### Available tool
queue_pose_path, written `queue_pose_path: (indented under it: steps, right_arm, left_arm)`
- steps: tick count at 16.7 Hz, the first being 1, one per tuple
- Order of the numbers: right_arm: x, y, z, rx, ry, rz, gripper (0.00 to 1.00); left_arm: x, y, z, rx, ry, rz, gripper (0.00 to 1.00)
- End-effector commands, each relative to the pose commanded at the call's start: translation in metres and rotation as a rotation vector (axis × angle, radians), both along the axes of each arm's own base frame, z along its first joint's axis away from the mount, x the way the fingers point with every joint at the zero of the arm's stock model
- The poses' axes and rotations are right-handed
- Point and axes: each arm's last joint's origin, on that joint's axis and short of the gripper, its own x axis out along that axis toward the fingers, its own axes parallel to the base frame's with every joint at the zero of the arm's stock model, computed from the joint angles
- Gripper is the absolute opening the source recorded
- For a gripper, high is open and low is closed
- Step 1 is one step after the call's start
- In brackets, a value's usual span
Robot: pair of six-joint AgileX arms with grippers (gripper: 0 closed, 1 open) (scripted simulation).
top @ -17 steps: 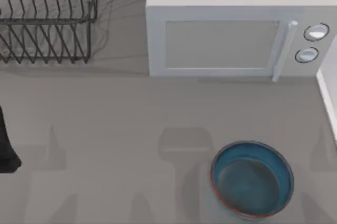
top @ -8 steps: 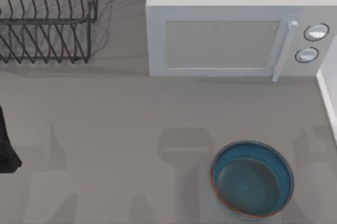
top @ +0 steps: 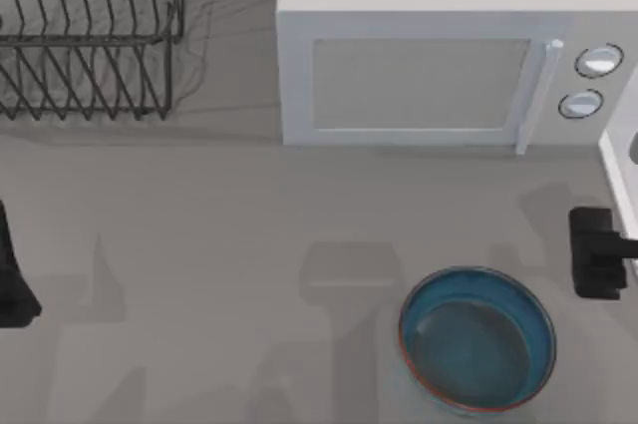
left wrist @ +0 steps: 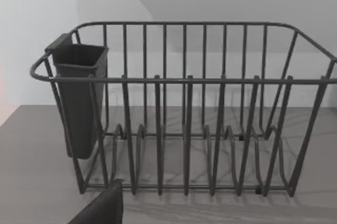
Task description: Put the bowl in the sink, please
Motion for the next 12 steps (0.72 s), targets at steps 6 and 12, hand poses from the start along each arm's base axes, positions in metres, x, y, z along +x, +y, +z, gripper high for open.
queue_pose_path:
  steps: [6,12]
  right_arm:
    - [0.036,0.049,-0.001,-0.117,0.31,-0.001,1.0]
    - [0.041,0.058,-0.002,-0.139,0.349,-0.002,1.0]
  left_arm:
    - [0.0,0.0,0.0,0.0,0.0,0.0,1.0]
    - [0.0,0.0,0.0,0.0,0.0,0.0,1.0]
